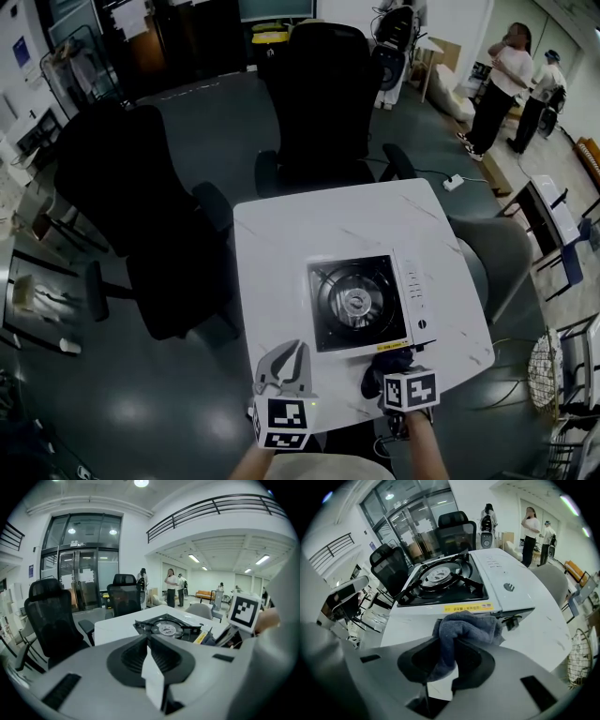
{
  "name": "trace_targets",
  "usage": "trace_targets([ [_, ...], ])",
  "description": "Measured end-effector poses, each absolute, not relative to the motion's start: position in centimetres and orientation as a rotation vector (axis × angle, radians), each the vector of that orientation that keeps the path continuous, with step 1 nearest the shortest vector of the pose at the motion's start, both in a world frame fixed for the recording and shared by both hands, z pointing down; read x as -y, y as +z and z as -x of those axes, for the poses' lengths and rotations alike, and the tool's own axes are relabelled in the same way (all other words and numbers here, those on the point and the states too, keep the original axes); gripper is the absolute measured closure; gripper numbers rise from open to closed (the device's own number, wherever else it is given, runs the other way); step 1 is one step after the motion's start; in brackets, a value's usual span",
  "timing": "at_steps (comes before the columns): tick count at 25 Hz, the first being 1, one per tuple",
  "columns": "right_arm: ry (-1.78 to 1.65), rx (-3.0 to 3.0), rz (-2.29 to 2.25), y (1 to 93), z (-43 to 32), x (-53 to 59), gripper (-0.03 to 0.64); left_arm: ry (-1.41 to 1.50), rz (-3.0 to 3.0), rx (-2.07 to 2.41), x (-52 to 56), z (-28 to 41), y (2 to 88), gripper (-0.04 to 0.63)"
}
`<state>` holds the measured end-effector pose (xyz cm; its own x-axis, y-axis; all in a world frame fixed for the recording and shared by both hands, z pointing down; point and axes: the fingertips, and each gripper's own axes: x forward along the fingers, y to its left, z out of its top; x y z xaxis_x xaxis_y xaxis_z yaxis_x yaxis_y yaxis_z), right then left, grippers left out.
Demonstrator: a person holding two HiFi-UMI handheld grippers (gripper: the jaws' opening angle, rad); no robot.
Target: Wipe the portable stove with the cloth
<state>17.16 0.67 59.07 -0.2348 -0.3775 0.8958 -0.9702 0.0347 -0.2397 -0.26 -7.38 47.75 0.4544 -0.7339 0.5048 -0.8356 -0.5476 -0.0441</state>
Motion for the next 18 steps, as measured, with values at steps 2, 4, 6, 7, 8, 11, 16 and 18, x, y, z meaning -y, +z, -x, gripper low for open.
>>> trace_targets([
  [2,1.182,1.684,-1.365,59.2,-16.5,-0.4,0.526,0.707,-2.486,1.375,7.4,0.9,47.8,0.565],
  [4,1.172,1.681,-1.359,59.3,-16.0,-0.2,0.526,0.707,-2.478,1.384,7.3,1.5,47.9,0.565],
  [6,1.163,1.678,-1.354,59.3,-15.7,0.0,0.526,0.706,-2.469,1.393,7.4,2.1,48.0,0.565],
  [7,1.16,1.677,-1.35,59.4,-15.5,0.1,0.526,0.705,-2.464,1.397,7.4,2.3,48.0,0.565],
  [8,1.157,1.676,-1.345,59.4,-15.4,0.1,0.526,0.703,-2.459,1.401,7.4,2.6,48.1,0.565],
  [11,1.15,1.679,-1.328,59.4,-14.7,0.2,0.526,0.698,-2.449,1.406,7.5,3.2,48.1,0.565],
  [16,1.146,1.691,-1.286,59.8,-13.1,0.2,0.526,0.69,-2.433,1.416,7.5,4.0,48.4,0.565],
  [18,1.141,1.696,-1.269,59.8,-12.4,0.2,0.526,0.684,-2.427,1.424,7.5,4.5,48.4,0.565],
])
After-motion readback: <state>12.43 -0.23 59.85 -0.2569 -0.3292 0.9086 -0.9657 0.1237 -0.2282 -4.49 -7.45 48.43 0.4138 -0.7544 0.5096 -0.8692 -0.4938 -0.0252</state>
